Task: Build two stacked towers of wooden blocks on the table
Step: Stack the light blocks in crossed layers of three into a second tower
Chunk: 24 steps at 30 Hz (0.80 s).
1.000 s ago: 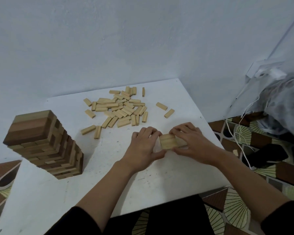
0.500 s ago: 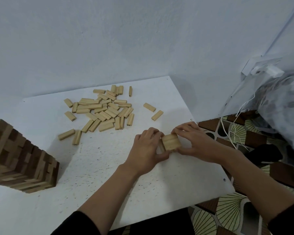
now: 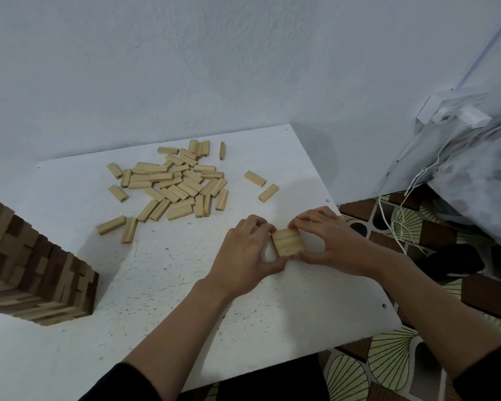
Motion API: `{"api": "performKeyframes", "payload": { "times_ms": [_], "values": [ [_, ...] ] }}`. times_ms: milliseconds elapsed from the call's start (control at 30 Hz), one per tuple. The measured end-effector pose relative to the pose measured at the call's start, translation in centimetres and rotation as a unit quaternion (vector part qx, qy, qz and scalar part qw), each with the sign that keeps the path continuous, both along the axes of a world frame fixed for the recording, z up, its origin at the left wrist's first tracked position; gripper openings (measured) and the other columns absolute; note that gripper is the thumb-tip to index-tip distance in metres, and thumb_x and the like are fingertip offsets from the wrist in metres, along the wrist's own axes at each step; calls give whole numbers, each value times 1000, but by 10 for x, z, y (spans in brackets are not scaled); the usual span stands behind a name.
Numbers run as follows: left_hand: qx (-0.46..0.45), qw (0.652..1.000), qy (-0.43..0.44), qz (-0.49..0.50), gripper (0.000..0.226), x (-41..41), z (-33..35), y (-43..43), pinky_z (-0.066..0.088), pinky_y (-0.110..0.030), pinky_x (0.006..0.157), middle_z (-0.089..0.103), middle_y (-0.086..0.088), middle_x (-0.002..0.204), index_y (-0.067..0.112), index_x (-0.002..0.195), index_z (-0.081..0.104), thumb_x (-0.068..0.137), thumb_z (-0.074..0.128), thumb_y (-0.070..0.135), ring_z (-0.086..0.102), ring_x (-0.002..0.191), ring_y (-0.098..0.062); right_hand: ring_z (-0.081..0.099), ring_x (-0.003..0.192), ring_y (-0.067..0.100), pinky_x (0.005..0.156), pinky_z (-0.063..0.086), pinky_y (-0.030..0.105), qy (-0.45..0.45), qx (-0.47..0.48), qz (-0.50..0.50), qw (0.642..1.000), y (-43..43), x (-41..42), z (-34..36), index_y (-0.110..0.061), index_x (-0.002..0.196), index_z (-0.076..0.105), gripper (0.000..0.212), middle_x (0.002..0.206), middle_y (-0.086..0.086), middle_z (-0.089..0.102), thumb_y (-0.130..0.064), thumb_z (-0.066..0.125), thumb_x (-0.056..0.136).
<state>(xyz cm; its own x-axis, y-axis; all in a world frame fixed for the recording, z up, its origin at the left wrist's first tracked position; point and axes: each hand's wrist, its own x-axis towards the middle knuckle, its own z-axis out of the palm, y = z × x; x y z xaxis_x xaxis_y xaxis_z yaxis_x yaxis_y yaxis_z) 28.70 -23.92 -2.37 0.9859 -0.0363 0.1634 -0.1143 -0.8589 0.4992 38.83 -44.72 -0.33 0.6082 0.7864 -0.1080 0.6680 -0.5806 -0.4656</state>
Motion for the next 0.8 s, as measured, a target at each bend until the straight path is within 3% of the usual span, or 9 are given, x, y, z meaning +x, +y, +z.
{"api": "performKeyframes", "payload": {
  "times_ms": [333,500,567,667,733,800],
  "values": [
    [-28,1000,-10,3,69,0,-2,3,49,-40,87,54,6,117,18,126,63,78,57,67,53,102,-13,37,129,3,110,36,44,12,56,-17,998,-5,-3,-7,-33,146,46,73,135,-21,48,-66,59,83],
    [-54,998,19,24,83,-7,1,4,45,-37,102,48,6,131,17,147,47,83,64,68,47,118,-11,42,131,0,113,37,35,46,139,-115,983,-9,-14,-6,-33,143,52,69,136,-21,51,-68,60,84],
    [-38,998,30,47,84,-15,1,0,31,-33,116,41,3,147,17,155,34,91,52,68,37,134,-13,38,136,-4,117,33,32,56,163,-161,972,-12,-25,-13,-32,145,51,69,142,-22,48,-72,51,89],
    [38,995,69,59,83,-31,-2,-7,2,-29,123,11,-1,168,15,162,11,99,18,69,2,155,-14,13,149,-6,125,12,31,49,105,-155,981,-13,-40,-27,-32,157,30,80,161,-24,24,-78,30,91],
    [110,987,103,53,83,-39,-7,-12,-10,-33,125,-10,-2,170,14,161,-5,100,3,70,-19,154,-12,-3,149,-9,127,0,34,5,46,-115,992,-11,-43,-31,-28,160,16,82,166,-20,9,-76,14,94],
    [145,980,124,54,81,-42,-10,-18,-13,-39,125,-19,-3,168,13,160,-12,100,-1,67,-27,151,-13,-11,148,-10,126,-4,36,-23,7,-91,996,-9,-45,-31,-29,159,5,81,166,-19,-1,-75,0,93]
  ]
}}
